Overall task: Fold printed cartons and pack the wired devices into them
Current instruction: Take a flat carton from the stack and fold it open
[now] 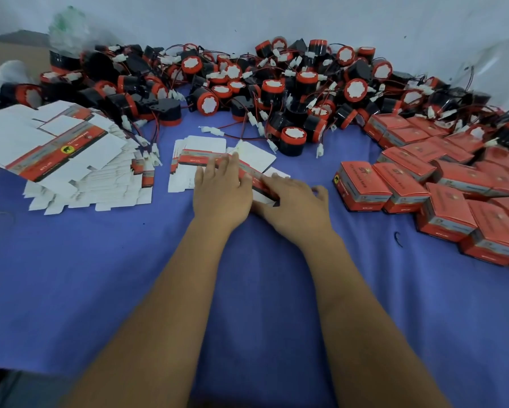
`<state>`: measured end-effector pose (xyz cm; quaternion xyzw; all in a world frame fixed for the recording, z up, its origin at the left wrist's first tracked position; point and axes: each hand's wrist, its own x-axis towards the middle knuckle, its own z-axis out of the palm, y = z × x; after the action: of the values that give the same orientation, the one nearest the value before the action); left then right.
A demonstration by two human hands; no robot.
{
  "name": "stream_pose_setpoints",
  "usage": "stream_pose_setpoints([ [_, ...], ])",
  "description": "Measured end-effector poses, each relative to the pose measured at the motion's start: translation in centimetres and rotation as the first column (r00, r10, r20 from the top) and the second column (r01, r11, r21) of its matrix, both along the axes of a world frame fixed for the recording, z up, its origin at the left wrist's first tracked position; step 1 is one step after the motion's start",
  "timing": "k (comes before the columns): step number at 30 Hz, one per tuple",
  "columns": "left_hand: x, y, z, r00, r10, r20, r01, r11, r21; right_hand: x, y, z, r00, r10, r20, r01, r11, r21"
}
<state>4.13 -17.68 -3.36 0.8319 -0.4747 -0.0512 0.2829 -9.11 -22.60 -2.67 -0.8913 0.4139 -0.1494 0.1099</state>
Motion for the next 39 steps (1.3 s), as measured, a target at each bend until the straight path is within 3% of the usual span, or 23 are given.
stream_pose_setpoints([
  [3, 0.0, 0.1, -0.2, 0.999, 0.011, -0.033, -0.009, 0.999, 0.041, -1.0, -0.4, 0.3, 0.991, -0.052, 0.121, 0.049, 0.998, 0.028],
  [7, 0.8, 0.6, 0.5, 0.985, 0.118, -0.129, -0.131, 0.987, -0.098, -1.8, -0.7, 0.5, 0.978, -0.118, 0.171, 0.113, 0.993, 0.037],
  [11, 2.6, 1.6, 0.4, 0.952, 0.287, 0.108, -0.299, 0.946, 0.127, -1.9, -0.9, 0.6, 0.959, -0.211, 0.187, 0.203, 0.977, 0.064],
  [14, 2.1, 1.2, 0.2, 0.946, 0.239, 0.219, -0.259, 0.964, 0.064, -1.9, -0.7, 0.5, 0.966, -0.214, 0.145, 0.211, 0.977, 0.034],
  [17, 1.5, 0.6, 0.2, 0.984, 0.001, 0.177, 0.009, 0.999, -0.053, -1.8, 0.0, 0.4, 0.986, -0.163, 0.045, 0.164, 0.986, -0.019],
  [19, 1.3, 0.4, 0.1, 0.988, -0.078, 0.132, 0.094, 0.988, -0.122, -1.7, 0.3, 0.4, 0.988, -0.15, -0.041, 0.148, 0.987, -0.056],
  [22, 0.8, 0.5, 0.1, 0.999, -0.043, -0.024, 0.036, 0.973, -0.229, -1.7, 0.2, 0.9, 0.988, -0.147, -0.05, 0.14, 0.983, -0.119],
  [27, 0.7, 0.4, 1.0, 0.96, -0.047, -0.276, -0.086, 0.889, -0.45, -2.4, 0.3, 1.3, 0.988, -0.084, 0.131, 0.101, 0.986, -0.13],
  [30, 0.1, 0.5, 1.3, 0.859, -0.165, -0.484, -0.157, 0.815, -0.557, -2.2, 0.1, 1.3, 0.988, -0.137, 0.068, 0.151, 0.948, -0.279],
  [32, -0.2, 0.4, 1.5, 0.793, -0.204, -0.574, -0.194, 0.809, -0.556, -2.2, 0.0, 1.6, 0.97, -0.158, 0.182, 0.209, 0.93, -0.303],
  [35, -0.6, 0.1, 1.4, 0.799, -0.21, -0.564, -0.133, 0.852, -0.506, -2.3, 0.1, 1.8, 0.922, -0.204, 0.328, 0.295, 0.921, -0.256],
  [39, -1.4, 0.1, 1.5, 0.906, -0.204, -0.372, 0.01, 0.887, -0.462, -2.4, 0.3, 1.8, 0.914, -0.162, 0.373, 0.292, 0.899, -0.326],
])
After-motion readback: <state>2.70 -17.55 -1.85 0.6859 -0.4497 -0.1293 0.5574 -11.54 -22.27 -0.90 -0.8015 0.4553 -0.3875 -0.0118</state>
